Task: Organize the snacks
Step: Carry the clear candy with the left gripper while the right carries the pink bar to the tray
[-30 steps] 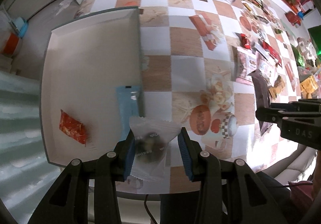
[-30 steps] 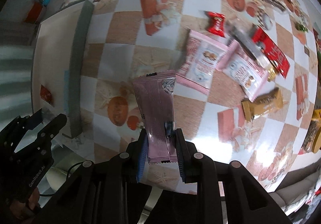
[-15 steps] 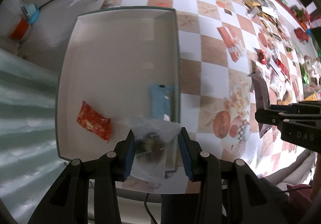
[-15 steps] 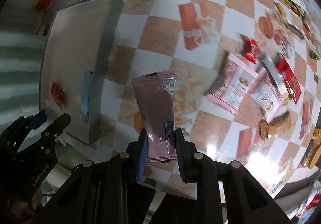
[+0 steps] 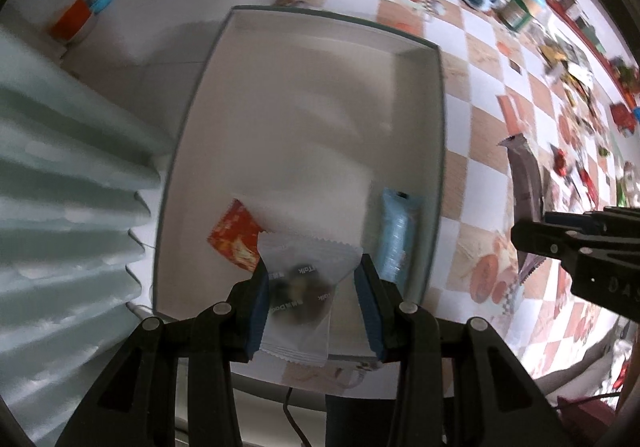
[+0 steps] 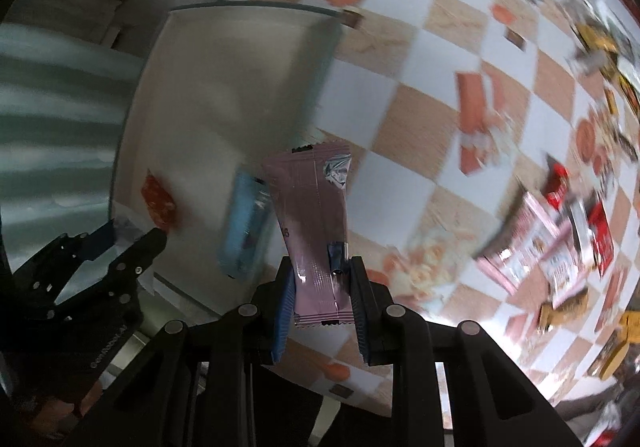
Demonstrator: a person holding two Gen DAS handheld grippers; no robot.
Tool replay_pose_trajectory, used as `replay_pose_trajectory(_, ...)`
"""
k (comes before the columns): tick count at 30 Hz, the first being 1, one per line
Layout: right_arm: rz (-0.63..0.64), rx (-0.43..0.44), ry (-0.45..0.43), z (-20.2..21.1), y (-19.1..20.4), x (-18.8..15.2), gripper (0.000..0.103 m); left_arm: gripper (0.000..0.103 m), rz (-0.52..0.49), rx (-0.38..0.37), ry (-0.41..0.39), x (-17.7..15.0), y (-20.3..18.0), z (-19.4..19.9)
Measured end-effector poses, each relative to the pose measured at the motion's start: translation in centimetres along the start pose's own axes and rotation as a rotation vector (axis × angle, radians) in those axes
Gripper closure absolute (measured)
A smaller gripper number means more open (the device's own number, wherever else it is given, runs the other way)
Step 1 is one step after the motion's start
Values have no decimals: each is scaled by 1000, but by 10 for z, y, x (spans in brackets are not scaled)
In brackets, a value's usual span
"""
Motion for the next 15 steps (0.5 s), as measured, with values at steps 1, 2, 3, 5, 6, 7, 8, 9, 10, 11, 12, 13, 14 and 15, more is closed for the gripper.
replay_pose_trajectory(1,8,1,0,-1,4,3,75,59,7,0,0,2,3,-1)
replay_pose_trajectory(2,18,4,2,-1,9,6,75,59,11,1,-1,3,6,-1)
replay_pose_trajectory(3,24,6,4,-2,12,9,75,59,15,3,-2,5,8,-2)
replay_pose_trajectory(5,40,11,9,-6,20,13,75,59,20,5,0,7,11,-5)
replay_pose_trajectory(6,48,14,12,-7,24,15,75,59,22,7,1,7,12,-6)
replay_pose_trajectory(7,57,15,16,-9,27,17,75,59,24,10,2,8,13,-8)
replay_pose_trajectory(8,63,16,19,-10,29,19,75,59,27,10,5,9,14,-9)
replay_pose_trajectory(9,68,17,21,-11,31,19,75,59,32,11,10,9,16,-12)
replay_pose_trajectory(10,75,18,25,-13,34,20,75,59,36,12,14,9,16,-14)
replay_pose_trajectory(11,78,20,28,-17,35,19,75,59,40,13,19,9,17,-16)
replay_pose_trajectory(12,81,23,34,-19,37,20,75,59,41,14,23,8,18,-18)
replay_pose_trajectory(13,83,25,39,-22,39,20,75,59,44,16,30,8,19,-21)
replay_pose_trajectory(14,85,27,43,-24,39,21,75,59,47,17,35,7,20,-23)
replay_pose_trajectory(15,87,29,50,-27,41,21,75,59,49,18,40,7,21,-26)
Point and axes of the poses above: each gripper's, at about its wrist camera, not at the fingertips, and z roughly against the way its jaws point, y to its left, x to its top, the point moved 10 cm from there along -z, roughly the way its jaws point, and after that the axes turned 6 degrees about x, right-handed, at the moved point
